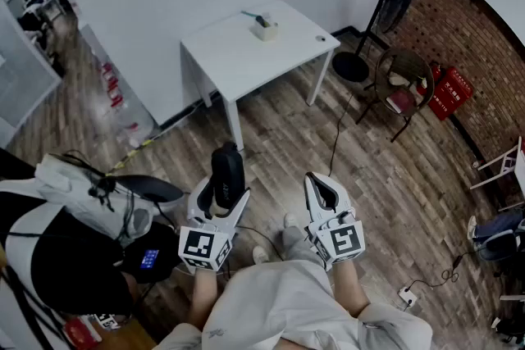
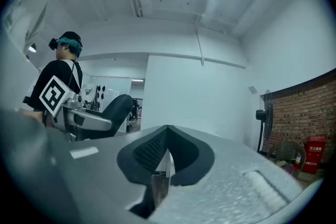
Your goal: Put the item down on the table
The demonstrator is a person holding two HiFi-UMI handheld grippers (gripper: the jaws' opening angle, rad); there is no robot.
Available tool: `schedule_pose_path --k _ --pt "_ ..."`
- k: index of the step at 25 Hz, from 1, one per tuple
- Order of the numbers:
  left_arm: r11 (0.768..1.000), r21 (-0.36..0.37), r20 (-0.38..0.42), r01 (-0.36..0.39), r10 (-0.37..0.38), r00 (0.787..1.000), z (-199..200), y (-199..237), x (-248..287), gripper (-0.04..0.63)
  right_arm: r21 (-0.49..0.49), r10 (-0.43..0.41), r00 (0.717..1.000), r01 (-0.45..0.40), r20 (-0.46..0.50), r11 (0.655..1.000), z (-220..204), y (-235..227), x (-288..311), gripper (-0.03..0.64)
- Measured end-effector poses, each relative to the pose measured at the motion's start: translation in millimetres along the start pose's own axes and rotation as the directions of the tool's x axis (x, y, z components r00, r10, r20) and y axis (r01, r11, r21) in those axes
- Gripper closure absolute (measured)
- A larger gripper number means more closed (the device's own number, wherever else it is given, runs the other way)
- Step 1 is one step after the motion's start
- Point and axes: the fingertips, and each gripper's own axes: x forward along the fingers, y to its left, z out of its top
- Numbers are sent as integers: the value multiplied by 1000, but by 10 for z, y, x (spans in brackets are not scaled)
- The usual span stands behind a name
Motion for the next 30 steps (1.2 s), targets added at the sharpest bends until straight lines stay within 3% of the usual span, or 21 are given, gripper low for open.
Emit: schedule_pose_path --k 12,30 --pt "1000 10 9 25 -25 1000 68 243 -82 244 11 -7 999 7 45 1000 113 255 177 614" --pt "1000 13 11 20 -20 1000 88 831 794 244 8 13 999 -13 43 1000 -28 -188 1141 614"
